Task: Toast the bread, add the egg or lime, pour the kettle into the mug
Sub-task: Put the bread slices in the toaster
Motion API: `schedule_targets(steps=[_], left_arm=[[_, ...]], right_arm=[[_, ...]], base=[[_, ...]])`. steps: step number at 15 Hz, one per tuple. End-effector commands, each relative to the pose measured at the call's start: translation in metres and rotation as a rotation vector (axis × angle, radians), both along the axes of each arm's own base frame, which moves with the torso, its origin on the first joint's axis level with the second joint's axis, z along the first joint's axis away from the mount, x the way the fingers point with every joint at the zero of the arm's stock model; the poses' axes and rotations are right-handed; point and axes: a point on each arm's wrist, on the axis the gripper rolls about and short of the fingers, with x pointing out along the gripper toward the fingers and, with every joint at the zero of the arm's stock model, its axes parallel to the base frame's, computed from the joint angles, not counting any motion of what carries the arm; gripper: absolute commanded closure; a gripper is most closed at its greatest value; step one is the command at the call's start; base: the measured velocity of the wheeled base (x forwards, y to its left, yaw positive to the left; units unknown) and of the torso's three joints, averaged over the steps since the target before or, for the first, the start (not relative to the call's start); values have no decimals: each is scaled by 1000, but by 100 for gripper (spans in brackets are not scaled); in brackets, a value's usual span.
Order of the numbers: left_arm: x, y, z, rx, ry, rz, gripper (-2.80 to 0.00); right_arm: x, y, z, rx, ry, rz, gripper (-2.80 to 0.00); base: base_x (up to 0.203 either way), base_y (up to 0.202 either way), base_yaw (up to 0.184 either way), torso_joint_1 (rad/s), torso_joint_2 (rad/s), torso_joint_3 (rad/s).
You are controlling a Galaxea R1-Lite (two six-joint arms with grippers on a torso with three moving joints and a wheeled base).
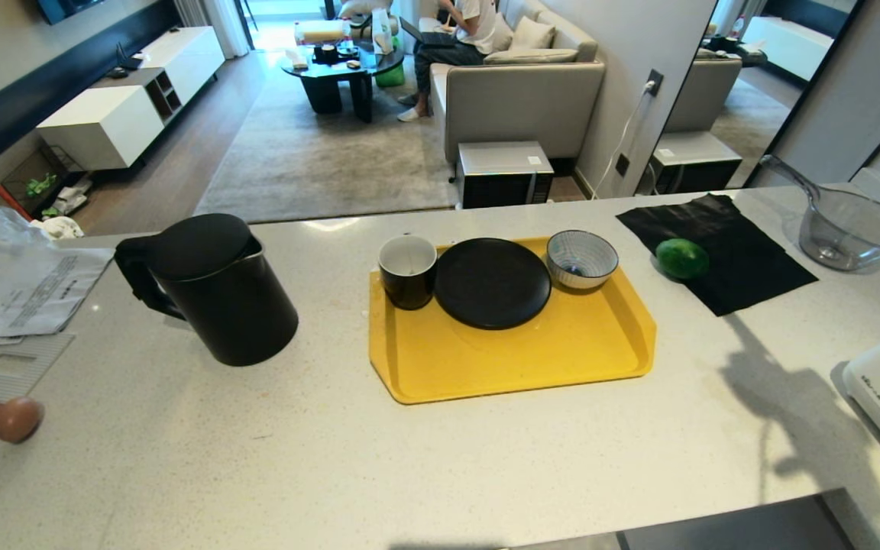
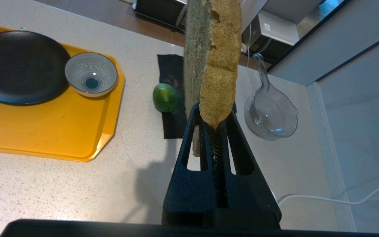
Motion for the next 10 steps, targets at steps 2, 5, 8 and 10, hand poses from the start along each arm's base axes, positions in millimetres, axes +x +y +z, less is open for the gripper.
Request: schedule_targets(steps=[2,5,8,10], left_arm=[[1,0,-5,-1,15,1,0],[1,0,-5,-1,15,1,0],[1,0,-5,-1,15,1,0],[1,0,-5,-1,15,1,0]], right_arm=[[-1,-1,0,-1,0,-12,0],[-1,-2,0,-1,-1,-14,0],[-2,-1,0,-2,-2,-13,0],[-3,-1,0,-2,-3,-15,0]], base=[[0,0,0,0,0,0],[0,0,0,0,0,0],[-1,5,-137,3,2,-3],[-1,8,-174,1,3,-1]])
